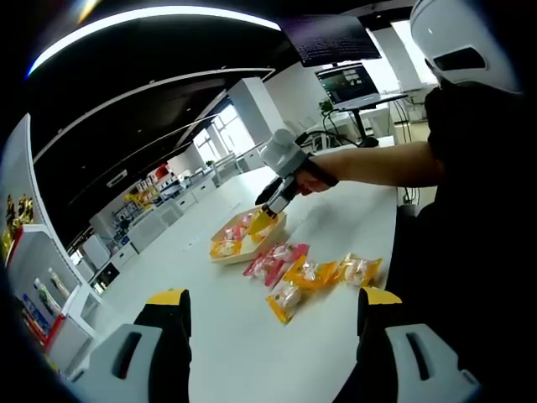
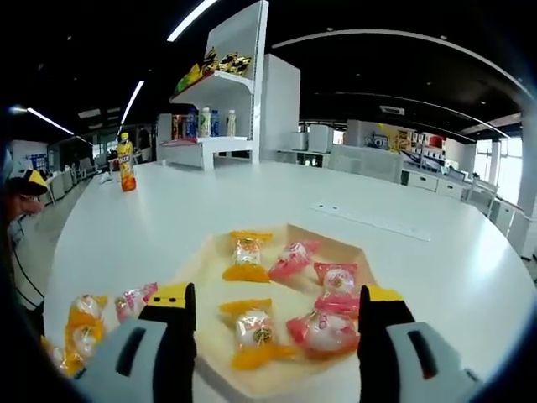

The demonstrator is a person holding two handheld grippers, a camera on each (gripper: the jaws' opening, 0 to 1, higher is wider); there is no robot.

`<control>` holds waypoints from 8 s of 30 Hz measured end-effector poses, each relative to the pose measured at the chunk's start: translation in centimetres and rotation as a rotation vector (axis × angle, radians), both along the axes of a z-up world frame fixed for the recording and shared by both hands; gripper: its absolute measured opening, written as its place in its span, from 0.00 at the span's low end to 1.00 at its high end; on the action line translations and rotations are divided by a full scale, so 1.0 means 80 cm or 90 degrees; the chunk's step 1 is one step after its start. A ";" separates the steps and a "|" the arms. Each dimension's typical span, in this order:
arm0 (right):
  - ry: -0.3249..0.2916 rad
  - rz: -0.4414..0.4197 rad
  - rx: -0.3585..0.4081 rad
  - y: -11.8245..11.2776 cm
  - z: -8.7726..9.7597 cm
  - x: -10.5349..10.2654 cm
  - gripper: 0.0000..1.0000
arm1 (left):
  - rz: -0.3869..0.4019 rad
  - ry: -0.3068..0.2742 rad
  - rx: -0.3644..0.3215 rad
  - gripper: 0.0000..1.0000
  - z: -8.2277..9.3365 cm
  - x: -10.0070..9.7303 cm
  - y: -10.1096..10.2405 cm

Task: Pick up the marshmallows scattered on the table and place them into the bowl on the table

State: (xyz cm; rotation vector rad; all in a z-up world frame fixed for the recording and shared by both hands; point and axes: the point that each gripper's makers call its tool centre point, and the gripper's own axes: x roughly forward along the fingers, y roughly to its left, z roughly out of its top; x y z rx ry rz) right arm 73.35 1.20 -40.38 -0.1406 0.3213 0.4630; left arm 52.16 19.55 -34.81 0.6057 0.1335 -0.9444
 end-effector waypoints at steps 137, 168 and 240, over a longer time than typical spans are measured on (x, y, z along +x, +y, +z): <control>-0.034 0.122 -0.043 -0.034 0.071 -0.229 0.85 | 0.007 -0.014 -0.005 0.80 0.003 0.004 -0.009; 0.009 0.148 -0.027 0.047 0.023 -0.159 0.71 | 0.010 -0.015 0.001 0.79 0.005 0.006 -0.010; 0.042 0.095 0.027 0.037 -0.031 -0.132 0.16 | 0.010 -0.024 0.002 0.79 0.010 -0.001 -0.001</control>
